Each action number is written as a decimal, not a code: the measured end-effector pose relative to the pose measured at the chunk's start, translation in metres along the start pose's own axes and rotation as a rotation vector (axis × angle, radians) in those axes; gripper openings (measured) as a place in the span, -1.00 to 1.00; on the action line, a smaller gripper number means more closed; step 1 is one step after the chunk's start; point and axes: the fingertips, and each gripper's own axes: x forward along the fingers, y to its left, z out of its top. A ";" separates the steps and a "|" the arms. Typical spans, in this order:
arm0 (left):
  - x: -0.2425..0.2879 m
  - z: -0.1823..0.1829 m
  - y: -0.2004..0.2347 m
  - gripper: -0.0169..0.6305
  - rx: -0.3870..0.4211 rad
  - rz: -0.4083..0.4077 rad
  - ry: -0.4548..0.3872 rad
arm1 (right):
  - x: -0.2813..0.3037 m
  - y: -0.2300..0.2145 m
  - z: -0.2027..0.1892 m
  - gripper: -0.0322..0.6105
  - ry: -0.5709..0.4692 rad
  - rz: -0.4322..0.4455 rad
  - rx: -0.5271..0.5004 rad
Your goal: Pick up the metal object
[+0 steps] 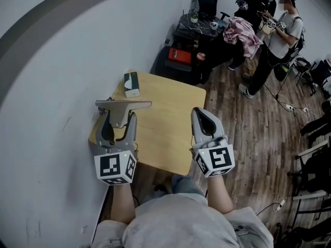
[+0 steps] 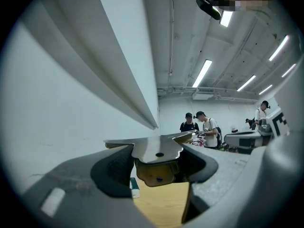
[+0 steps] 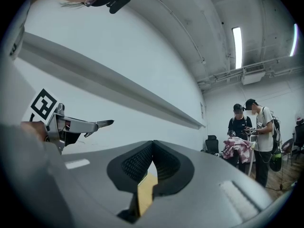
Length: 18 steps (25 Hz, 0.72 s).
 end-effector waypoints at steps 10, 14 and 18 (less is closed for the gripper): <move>0.004 0.005 0.003 -0.01 -0.006 0.004 -0.034 | 0.003 -0.005 0.002 -0.90 -0.015 -0.034 -0.013; 0.006 0.006 0.004 -0.01 -0.013 0.002 -0.038 | 0.005 -0.004 0.000 -0.90 -0.008 -0.031 -0.014; 0.008 0.005 0.004 -0.01 -0.019 0.000 -0.037 | 0.005 -0.003 -0.001 -0.90 -0.002 -0.031 -0.016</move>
